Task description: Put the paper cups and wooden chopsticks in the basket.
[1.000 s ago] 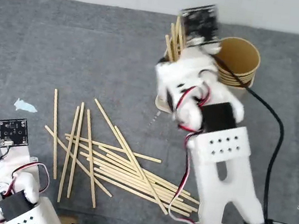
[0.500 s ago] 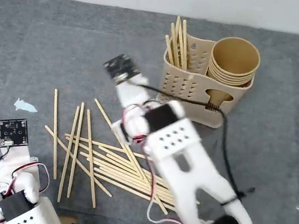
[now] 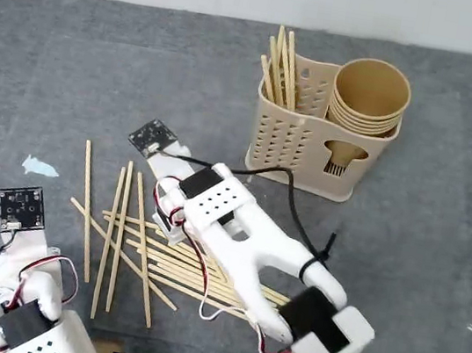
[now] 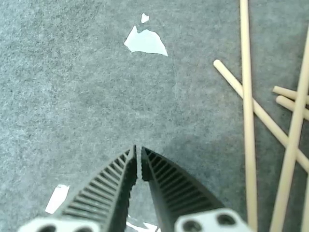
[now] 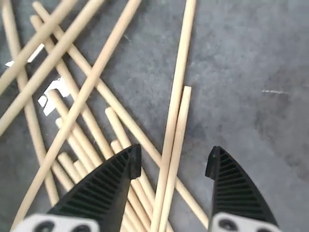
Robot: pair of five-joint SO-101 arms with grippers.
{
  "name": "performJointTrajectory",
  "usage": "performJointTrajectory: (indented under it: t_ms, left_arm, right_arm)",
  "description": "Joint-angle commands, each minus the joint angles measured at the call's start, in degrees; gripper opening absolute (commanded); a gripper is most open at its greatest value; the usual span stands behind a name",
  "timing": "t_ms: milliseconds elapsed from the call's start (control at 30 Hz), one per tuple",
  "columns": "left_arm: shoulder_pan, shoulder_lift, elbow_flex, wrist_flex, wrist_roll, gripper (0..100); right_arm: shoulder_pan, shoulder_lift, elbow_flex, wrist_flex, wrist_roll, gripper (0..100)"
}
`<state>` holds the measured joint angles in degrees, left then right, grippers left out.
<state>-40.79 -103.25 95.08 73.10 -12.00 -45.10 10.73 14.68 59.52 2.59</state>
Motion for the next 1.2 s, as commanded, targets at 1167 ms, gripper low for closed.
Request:
performJointTrajectory:
  t_ms: [1167]
  left_arm:
    - [0.0,-0.9,-0.3,-1.2,0.4,2]
  right_arm:
    - [4.0,8.4,-25.5,26.3,3.9,0.8]
